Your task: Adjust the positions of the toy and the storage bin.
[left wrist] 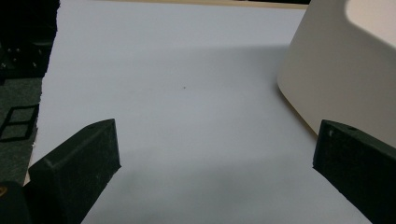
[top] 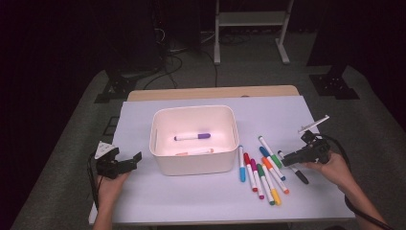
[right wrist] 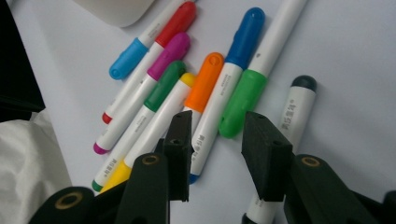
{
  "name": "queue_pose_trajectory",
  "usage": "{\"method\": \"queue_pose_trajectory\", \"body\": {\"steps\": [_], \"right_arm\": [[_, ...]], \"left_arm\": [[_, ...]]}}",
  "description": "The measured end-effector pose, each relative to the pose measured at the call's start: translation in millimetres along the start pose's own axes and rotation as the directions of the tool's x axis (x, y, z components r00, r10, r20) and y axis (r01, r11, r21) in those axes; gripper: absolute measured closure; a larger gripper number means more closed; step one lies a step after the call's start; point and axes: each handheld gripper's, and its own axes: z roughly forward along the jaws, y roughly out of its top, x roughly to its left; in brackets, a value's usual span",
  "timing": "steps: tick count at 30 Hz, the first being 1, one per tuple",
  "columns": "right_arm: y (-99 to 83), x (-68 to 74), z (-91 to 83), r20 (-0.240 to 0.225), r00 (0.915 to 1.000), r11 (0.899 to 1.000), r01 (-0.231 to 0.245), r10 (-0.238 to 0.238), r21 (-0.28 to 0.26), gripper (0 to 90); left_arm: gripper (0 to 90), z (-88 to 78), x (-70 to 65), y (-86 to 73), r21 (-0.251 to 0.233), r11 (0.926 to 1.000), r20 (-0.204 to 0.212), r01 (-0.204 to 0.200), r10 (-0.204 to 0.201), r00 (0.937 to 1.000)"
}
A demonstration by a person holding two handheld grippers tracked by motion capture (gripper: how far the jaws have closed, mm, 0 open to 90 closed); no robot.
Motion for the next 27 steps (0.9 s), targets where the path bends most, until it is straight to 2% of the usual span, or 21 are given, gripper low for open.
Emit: {"method": "queue_pose_trajectory", "body": {"steps": [6, 9, 11, 13, 15, 20, 22, 23, 27], "right_arm": [[-9.1, -5.9, 2.2, 0.038, 0.9992, 1.000, -0.011, 0.011, 0.011, 61.9], [-13.5, -8.7, 2.6, 0.035, 0.9993, 1.000, -0.017, 0.017, 0.000, 62.8], [-15.0, -8.9, 2.4, 0.048, 0.9986, 1.000, -0.024, 0.024, 0.003, 62.7], [-16.3, -9.6, 3.0, 0.073, 0.9972, 1.000, -0.016, 0.015, 0.013, 62.3], [-17.0, -10.2, 1.0, 0.073, 0.9972, 1.000, -0.015, 0.014, 0.001, 62.3], [-19.1, -18.6, -14.6, 0.124, 0.9917, 0.997, -0.027, 0.035, -0.066, 62.2], [-20.0, -23.9, -22.7, 0.158, 0.9863, 0.995, -0.035, 0.049, -0.089, 61.7], [-20.6, -27.2, -25.6, 0.179, 0.9820, 0.995, -0.043, 0.058, -0.087, 61.4], [-26.0, -36.0, -21.4, 0.202, 0.9761, 0.996, -0.070, 0.080, -0.054, 61.0]], "left_arm": [[0.0, 0.1, 0.1, -0.2, 0.001, 1.0000, 0.000, 0.000, 0.000, 1.0000], [0.0, 0.2, -0.1, -0.1, 0.001, 1.0000, 0.000, -0.002, 0.002, 1.0000], [0.0, 0.3, 0.0, -0.2, 0.004, 1.0000, 0.000, -0.002, 0.002, 1.0000], [0.0, 0.1, -0.1, -0.1, 0.001, 1.0000, 0.000, -0.001, 0.001, 1.0000], [0.0, -0.1, 0.3, -0.3, 0.000, 1.0000, -0.001, 0.003, -0.003, 1.0000], [0.0, 0.0, 0.0, -0.5, 0.001, 1.0000, 0.000, 0.004, -0.004, 1.0000], [0.0, 0.5, -0.1, -0.6, 0.004, 1.0000, 0.000, 0.003, -0.003, 1.0000], [0.0, 0.7, -0.2, -0.6, 0.006, 1.0000, 0.000, 0.002, -0.002, 1.0000], [0.0, 0.6, -0.3, -0.5, 0.005, 1.0000, 0.000, 0.002, -0.002, 1.0000]]}}
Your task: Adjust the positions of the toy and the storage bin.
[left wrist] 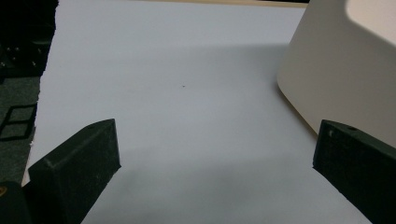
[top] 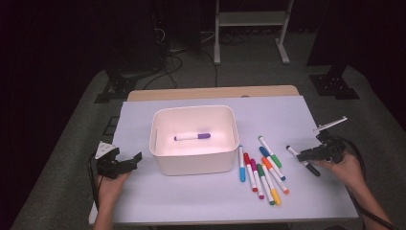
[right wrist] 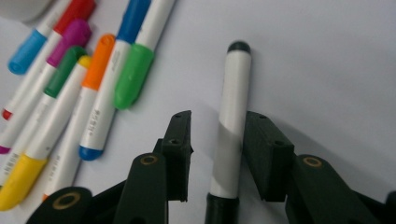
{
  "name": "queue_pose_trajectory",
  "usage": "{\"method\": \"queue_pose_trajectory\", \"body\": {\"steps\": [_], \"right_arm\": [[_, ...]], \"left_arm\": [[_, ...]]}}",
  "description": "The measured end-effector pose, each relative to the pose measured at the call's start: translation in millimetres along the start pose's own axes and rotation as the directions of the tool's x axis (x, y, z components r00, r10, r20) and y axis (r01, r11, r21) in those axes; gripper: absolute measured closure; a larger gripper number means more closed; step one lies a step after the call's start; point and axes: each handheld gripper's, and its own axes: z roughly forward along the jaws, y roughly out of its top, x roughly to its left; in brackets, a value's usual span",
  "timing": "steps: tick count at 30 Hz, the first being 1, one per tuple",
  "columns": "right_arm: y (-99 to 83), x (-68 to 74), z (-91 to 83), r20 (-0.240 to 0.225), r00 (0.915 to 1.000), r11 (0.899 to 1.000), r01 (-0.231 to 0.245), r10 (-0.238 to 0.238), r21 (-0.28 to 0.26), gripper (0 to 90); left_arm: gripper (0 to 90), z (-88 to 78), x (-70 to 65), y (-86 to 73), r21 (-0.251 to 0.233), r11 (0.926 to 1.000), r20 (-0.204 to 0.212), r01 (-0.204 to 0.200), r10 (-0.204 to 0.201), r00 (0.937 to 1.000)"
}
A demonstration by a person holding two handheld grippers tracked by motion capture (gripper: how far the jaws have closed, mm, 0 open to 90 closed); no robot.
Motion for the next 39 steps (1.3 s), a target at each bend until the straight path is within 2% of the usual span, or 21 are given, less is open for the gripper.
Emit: {"method": "queue_pose_trajectory", "body": {"steps": [2, 6, 7, 13, 19, 21, 23, 25, 28, 30, 34, 39], "right_arm": [[-2.7, 0.9, 6.0, 0.007, 0.9999, 1.000, 0.009, -0.009, 0.017, 61.5], [-5.9, 3.6, 8.6, 0.042, 0.9984, 0.999, 0.039, -0.039, 0.004, 67.5], [-5.7, 5.5, 9.3, 0.062, 0.9963, 0.998, 0.060, -0.061, 0.008, 68.4], [-2.5, 14.3, 11.9, 0.139, 0.9829, 0.992, 0.114, -0.120, 0.049, 74.0], [-3.3, 16.1, 12.4, 0.159, 0.9797, 0.992, 0.115, -0.121, 0.046, 75.4], [-2.7, 15.3, 12.0, 0.154, 0.9820, 0.994, 0.103, -0.109, 0.045, 75.5], [-2.1, 12.7, 10.6, 0.133, 0.9876, 0.996, 0.080, -0.085, 0.042, 75.6], [-2.0, 9.6, 9.6, 0.077, 0.9956, 0.998, 0.052, -0.053, 0.023, 75.6], [1.0, 10.9, 6.5, 0.011, 0.9994, 0.999, 0.033, -0.033, 0.013, 75.5], [4.6, 14.2, 3.0, -0.021, 0.9990, 0.999, 0.038, -0.038, -0.002, 75.5], [14.8, 23.4, -3.6, -0.104, 0.9936, 0.999, 0.047, -0.046, 0.008, 75.5], [28.2, 37.1, -12.1, -0.160, 0.9849, 0.997, 0.070, -0.067, 0.012, 75.5]], "left_arm": [[0.0, 0.1, 0.2, -0.2, 0.001, 1.0000, 0.000, -0.001, 0.001, 1.0000], [0.0, 0.4, -0.4, -0.1, 0.000, 1.0000, 0.001, 0.000, 0.000, 1.0000], [0.0, 0.5, -0.6, -0.1, -0.002, 1.0000, 0.001, 0.000, 0.000, 1.0000], [0.0, 0.1, -0.6, 0.3, -0.001, 1.0000, 0.001, -0.005, 0.005, 1.0000], [0.0, 0.3, -0.6, 0.4, -0.002, 1.0000, 0.003, -0.004, 0.004, 1.0000], [0.0, 0.4, -0.6, 0.5, -0.002, 1.0000, 0.002, -0.004, 0.004, 1.0000], [0.0, 0.4, -0.3, 0.5, -0.001, 1.0000, 0.001, -0.006, 0.006, 1.0000], [0.0, 1.0, -0.1, 0.1, -0.004, 1.0000, 0.000, 0.001, -0.001, 1.0000], [0.0, 0.9, 0.3, 0.1, -0.001, 1.0000, 0.000, -0.001, 0.001, 1.0000], [0.0, 0.7, -0.3, 0.2, -0.003, 1.0000, 0.000, 0.001, -0.001, 1.0000], [0.0, -0.3, 0.1, 0.4, -0.004, 1.0000, 0.001, 0.000, 0.000, 1.0000], [0.0, -1.3, 0.3, 0.7, -0.011, 0.9999, -0.001, 0.006, -0.006, 1.0000]]}}
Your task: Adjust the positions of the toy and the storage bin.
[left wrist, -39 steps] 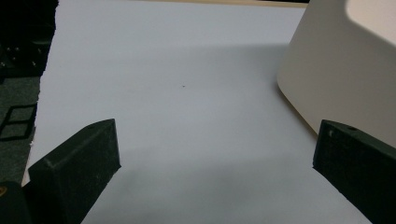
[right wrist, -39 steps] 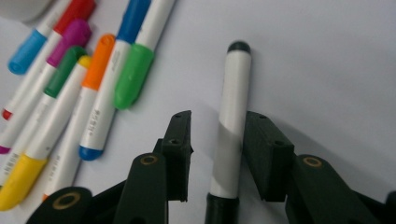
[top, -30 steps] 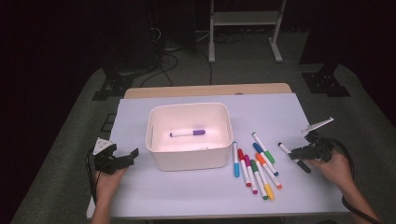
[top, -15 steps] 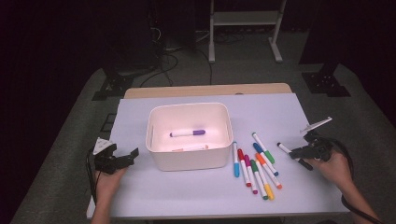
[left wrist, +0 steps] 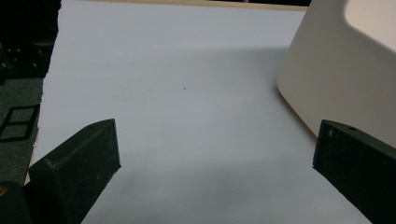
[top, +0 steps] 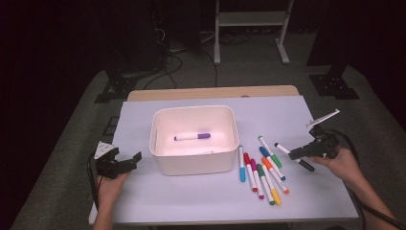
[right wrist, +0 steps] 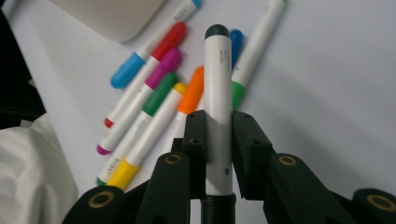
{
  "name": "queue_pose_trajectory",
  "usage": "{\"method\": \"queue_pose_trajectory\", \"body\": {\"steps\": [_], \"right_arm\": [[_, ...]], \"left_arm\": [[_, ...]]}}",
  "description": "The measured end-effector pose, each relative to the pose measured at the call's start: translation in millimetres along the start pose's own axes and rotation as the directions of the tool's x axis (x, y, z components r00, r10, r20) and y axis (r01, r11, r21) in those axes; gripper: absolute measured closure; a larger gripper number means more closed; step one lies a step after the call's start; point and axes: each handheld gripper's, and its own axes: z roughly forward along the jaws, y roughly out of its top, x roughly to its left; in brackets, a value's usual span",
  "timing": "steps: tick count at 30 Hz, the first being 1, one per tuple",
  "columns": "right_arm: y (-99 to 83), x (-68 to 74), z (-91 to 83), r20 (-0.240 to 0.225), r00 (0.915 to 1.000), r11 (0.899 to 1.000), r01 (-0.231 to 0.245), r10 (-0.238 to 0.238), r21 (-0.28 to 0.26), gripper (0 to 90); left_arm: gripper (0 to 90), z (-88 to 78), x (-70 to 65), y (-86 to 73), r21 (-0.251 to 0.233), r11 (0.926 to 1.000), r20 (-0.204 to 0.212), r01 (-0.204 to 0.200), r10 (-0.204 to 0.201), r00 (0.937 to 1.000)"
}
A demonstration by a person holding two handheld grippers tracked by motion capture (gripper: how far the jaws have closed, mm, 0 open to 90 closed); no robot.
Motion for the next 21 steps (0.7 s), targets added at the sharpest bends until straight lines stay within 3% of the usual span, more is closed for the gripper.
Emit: {"method": "queue_pose_trajectory", "body": {"steps": [8, 14, 21], "right_arm": [[26.7, 25.3, -12.0, -0.050, 0.9968, 0.998, 0.061, -0.062, -0.010, 75.4], [51.9, 49.8, -24.7, -0.087, 0.9888, 0.993, 0.120, -0.121, -0.017, 75.4], [94.2, 90.9, -36.3, -0.152, 0.9646, 0.976, 0.216, -0.216, -0.016, 75.4]], "left_arm": [[0.0, 0.1, 0.5, -0.4, 0.002, 1.0000, 0.000, 0.000, 0.000, 1.0000], [0.0, 0.4, 0.3, -0.6, 0.004, 1.0000, 0.002, 0.003, -0.003, 1.0000], [0.0, 0.7, -0.4, -0.4, 0.000, 1.0000, 0.006, 0.009, -0.009, 0.9999]]}}
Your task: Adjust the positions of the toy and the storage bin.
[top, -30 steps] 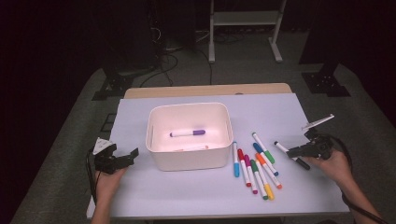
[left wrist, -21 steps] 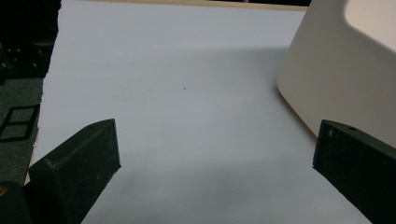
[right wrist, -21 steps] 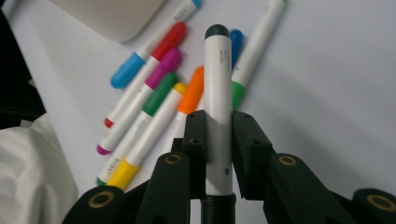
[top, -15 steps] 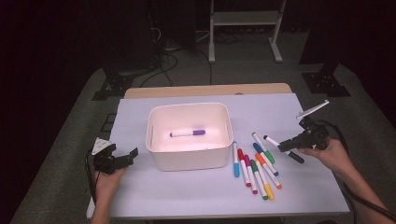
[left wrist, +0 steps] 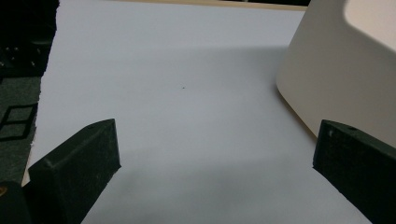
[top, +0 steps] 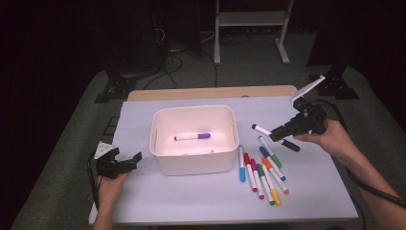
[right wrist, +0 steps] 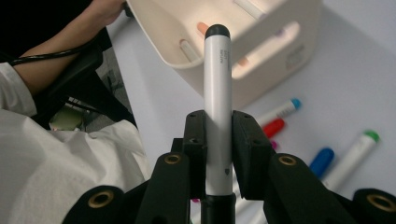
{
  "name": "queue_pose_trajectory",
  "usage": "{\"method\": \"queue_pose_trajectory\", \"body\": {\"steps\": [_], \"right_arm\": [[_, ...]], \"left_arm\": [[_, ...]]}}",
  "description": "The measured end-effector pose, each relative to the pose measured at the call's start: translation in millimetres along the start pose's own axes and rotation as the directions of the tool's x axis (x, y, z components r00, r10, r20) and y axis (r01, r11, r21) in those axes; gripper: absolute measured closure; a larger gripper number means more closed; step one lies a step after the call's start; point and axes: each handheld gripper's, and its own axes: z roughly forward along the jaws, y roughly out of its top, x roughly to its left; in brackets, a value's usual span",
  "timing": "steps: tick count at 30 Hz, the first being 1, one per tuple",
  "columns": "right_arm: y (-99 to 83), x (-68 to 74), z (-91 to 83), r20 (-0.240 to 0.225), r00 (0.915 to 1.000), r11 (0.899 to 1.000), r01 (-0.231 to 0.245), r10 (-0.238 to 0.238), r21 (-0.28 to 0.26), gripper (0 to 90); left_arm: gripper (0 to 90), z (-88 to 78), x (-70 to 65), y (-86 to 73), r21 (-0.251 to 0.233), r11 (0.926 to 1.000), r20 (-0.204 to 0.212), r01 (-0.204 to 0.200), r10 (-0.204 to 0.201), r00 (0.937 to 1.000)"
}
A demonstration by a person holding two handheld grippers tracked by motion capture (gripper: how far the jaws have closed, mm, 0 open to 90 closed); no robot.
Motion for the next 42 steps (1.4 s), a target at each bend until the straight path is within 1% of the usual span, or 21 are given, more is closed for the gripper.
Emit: {"method": "queue_pose_trajectory", "body": {"steps": [1, 2, 4, 9, 12, 13, 15, 20, 21, 22, 24, 25, 27, 30, 31, 32, 34, 35, 36, 41, 42], "right_arm": [[7.4, 5.1, 1.3, -0.001, 0.9999, 1.000, 0.013, -0.013, 0.004, 75.4], [16.5, 10.5, 4.2, -0.007, 0.9993, 0.999, 0.037, -0.037, 0.012, 75.4], [30.4, 19.0, 10.8, -0.025, 0.9977, 0.998, 0.063, -0.063, 0.027, 75.4], [63.4, 38.4, 32.4, -0.064, 0.9912, 0.990, 0.120, -0.116, 0.078, 75.4], [85.7, 50.7, 53.4, -0.095, 0.9805, 0.977, 0.182, -0.172, 0.112, 75.4], [90.6, 53.6, 58.5, -0.101, 0.9786, 0.973, 0.192, -0.179, 0.128, 75.4], [103.9, 59.6, 73.5, -0.114, 0.9718, 0.962, 0.222, -0.206, 0.156, 75.4], [124.9, 63.9, 101.2, -0.147, 0.9605, 0.946, 0.262, -0.237, 0.191, 75.4], [128.3, 63.5, 107.4, -0.151, 0.9573, 0.942, 0.273, -0.247, 0.196, 75.4], [131.3, 63.0, 112.9, -0.156, 0.9565, 0.940, 0.275, -0.246, 0.204, 75.4], [136.1, 60.6, 124.1, -0.172, 0.9551, 0.939, 0.275, -0.241, 0.208, 75.4], [138.4, 59.6, 130.6, -0.170, 0.9568, 0.937, 0.270, -0.236, 0.221, 75.3], [140.9, 57.2, 139.2, -0.178, 0.9564, 0.936, 0.269, -0.231, 0.227, 75.4], [144.0, 54.0, 153.0, -0.187, 0.9517, 0.929, 0.285, -0.244, 0.238, 75.4], [144.7, 53.8, 157.5, -0.189, 0.9521, 0.927, 0.283, -0.241, 0.247, 75.4], [145.0, 53.4, 160.3, -0.190, 0.9504, 0.924, 0.290, -0.246, 0.251, 75.4], [145.2, 52.6, 167.3, -0.190, 0.9506, 0.919, 0.290, -0.245, 0.265, 75.4], [145.0, 52.1, 170.8, -0.189, 0.9490, 0.914, 0.298, -0.252, 0.275, 75.4], [144.8, 51.7, 173.7, -0.188, 0.9499, 0.912, 0.296, -0.250, 0.282, 75.4], [144.5, 48.9, 183.3, -0.197, 0.9482, 0.909, 0.299, -0.249, 0.290, 75.4], [144.3, 48.6, 185.1, -0.198, 0.9492, 0.908, 0.296, -0.245, 0.295, 75.4]], "left_arm": [[0.0, -0.1, 0.2, 0.0, 0.004, 1.0000, 0.001, -0.004, 0.004, 1.0000], [0.0, 0.0, 0.2, 0.1, 0.003, 1.0000, 0.001, -0.004, 0.004, 1.0000], [0.0, 0.0, 0.1, 0.3, 0.000, 1.0000, 0.001, -0.003, 0.003, 1.0000], [0.0, 0.3, 0.3, 0.4, 0.000, 1.0000, 0.004, -0.002, 0.002, 1.0000], [0.0, 0.4, 0.7, 0.5, 0.000, 1.0000, 0.006, -0.002, 0.002, 1.0000], [0.0, 0.5, 0.7, 0.5, 0.000, 1.0000, 0.006, -0.003, 0.003, 1.0000], [0.0, 0.4, 0.9, 0.6, -0.001, 1.0000, 0.008, 0.001, -0.001, 1.0000], [0.0, 0.7, 0.7, 0.2, -0.002, 1.0000, 0.013, 0.003, -0.003, 0.9999], [0.0, 0.5, 0.9, 0.4, -0.003, 1.0000, 0.014, 0.002, -0.002, 0.9999], [0.0, 0.5, 0.8, 0.3, -0.006, 1.0000, 0.014, 0.003, -0.003, 0.9999], [0.0, 0.5, 0.9, 0.0, -0.004, 1.0000, 0.014, 0.003, -0.003, 0.9999], [0.0, 0.5, 1.1, 0.0, -0.004, 1.0000, 0.015, 0.002, -0.002, 0.9999], [0.0, 0.3, 1.6, 0.0, -0.003, 1.0000, 0.013, 0.003, -0.003, 0.9999], [0.0, -0.1, 2.3, -0.1, -0.005, 1.0000, 0.010, 0.001, -0.001, 1.0000], [0.0, 0.0, 2.4, -0.2, -0.006, 1.0000, 0.011, 0.002, -0.002, 0.9999], [0.0, 0.1, 2.2, -0.3, -0.007, 1.0000, 0.010, 0.003, -0.003, 0.9999], [0.0, 0.0, 2.1, -0.2, -0.008, 1.0000, 0.009, 0.001, -0.001, 1.0000], [0.0, 0.0, 2.1, -0.1, -0.009, 1.0000, 0.009, 0.000, 0.000, 1.0000], [0.0, 0.0, 2.0, 0.0, -0.009, 1.0000, 0.010, 0.000, 0.000, 1.0000], [0.0, 0.3, 1.7, -0.1, -0.005, 1.0000, 0.011, 0.001, -0.001, 0.9999], [0.0, 0.5, 1.6, -0.2, -0.005, 1.0000, 0.011, 0.001, -0.001, 0.9999]]}}
